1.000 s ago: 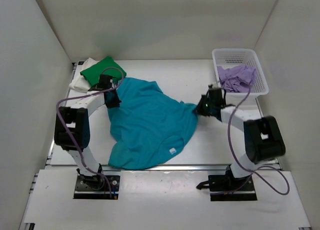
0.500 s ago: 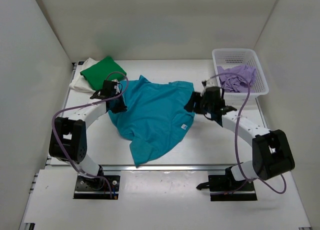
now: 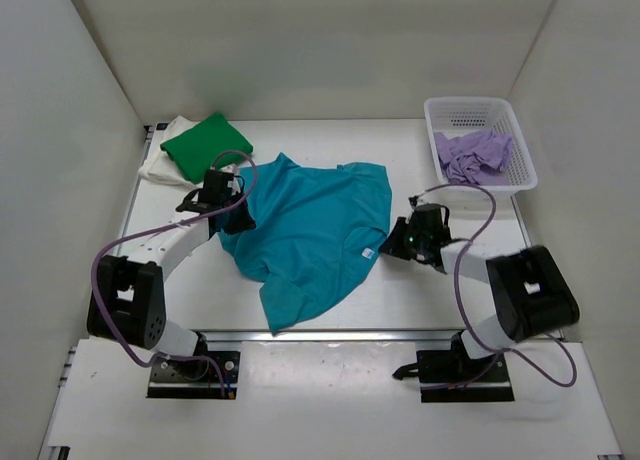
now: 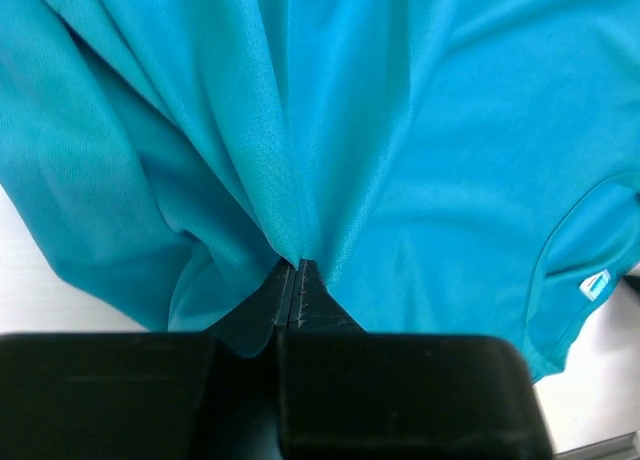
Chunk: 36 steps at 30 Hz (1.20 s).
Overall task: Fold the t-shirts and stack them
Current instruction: Flatten out the tshirt
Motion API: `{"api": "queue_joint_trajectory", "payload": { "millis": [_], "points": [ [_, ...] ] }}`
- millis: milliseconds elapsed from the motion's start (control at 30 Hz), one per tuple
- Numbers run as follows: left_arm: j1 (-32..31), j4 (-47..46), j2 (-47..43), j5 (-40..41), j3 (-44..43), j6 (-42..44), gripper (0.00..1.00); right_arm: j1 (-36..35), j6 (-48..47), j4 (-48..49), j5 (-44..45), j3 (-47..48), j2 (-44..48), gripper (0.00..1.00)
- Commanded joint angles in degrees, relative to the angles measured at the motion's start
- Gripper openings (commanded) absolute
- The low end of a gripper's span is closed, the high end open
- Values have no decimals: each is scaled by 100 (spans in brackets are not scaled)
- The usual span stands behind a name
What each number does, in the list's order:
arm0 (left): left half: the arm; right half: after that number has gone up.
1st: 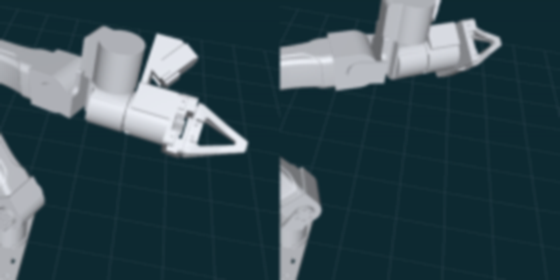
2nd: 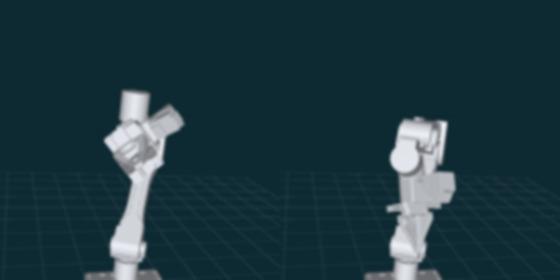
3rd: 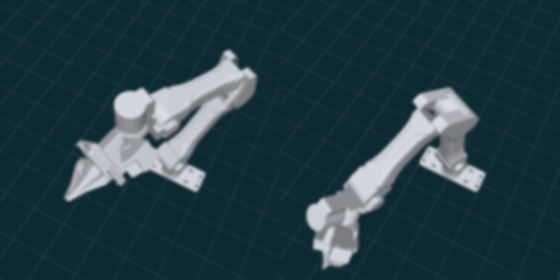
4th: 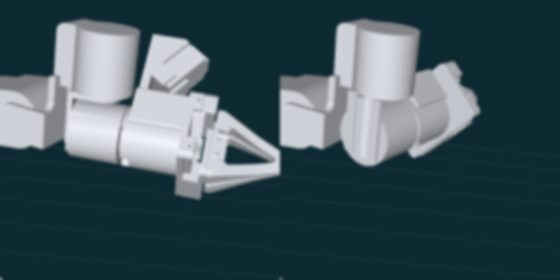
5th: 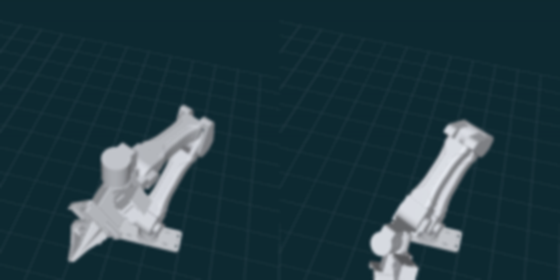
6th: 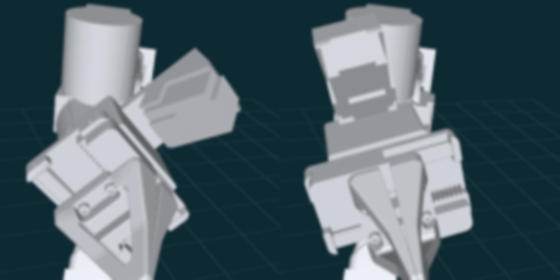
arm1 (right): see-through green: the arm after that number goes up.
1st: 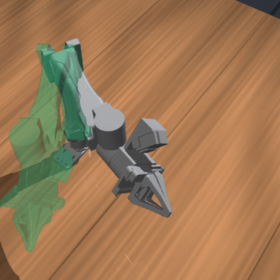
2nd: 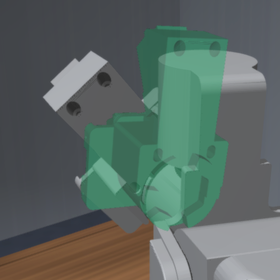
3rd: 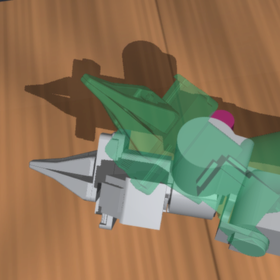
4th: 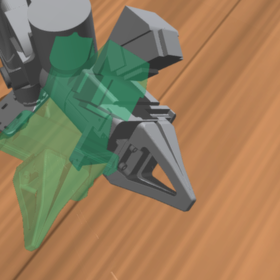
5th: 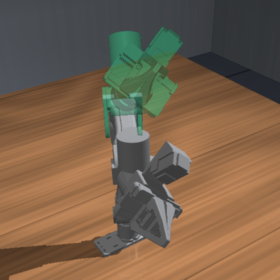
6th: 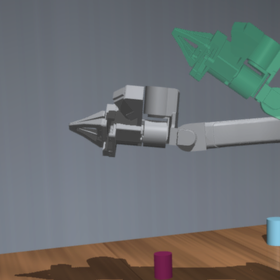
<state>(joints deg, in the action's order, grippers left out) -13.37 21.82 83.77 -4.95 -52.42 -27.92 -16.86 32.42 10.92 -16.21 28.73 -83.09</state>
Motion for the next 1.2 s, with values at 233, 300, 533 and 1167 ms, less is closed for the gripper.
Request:
{"api": "queue_joint_trajectory", "payload": {
  "millis": [233,300,533,1167],
  "points": [
    [-70,-11,-651,-6,382,-20,38,886,-297,-695,382,3601,-1516,0],
    [-17,-46,-686,-110,408,-72,53,878,-377,-1073,373,4006,-1570,7],
    [18,94,-808,265,84,15,61,236,-615,-1313,787,2344,-412,50],
    [423,199,-1635,82,390,155,83,631,-245,-123,170,2896,-1893,0]
  ]
}}
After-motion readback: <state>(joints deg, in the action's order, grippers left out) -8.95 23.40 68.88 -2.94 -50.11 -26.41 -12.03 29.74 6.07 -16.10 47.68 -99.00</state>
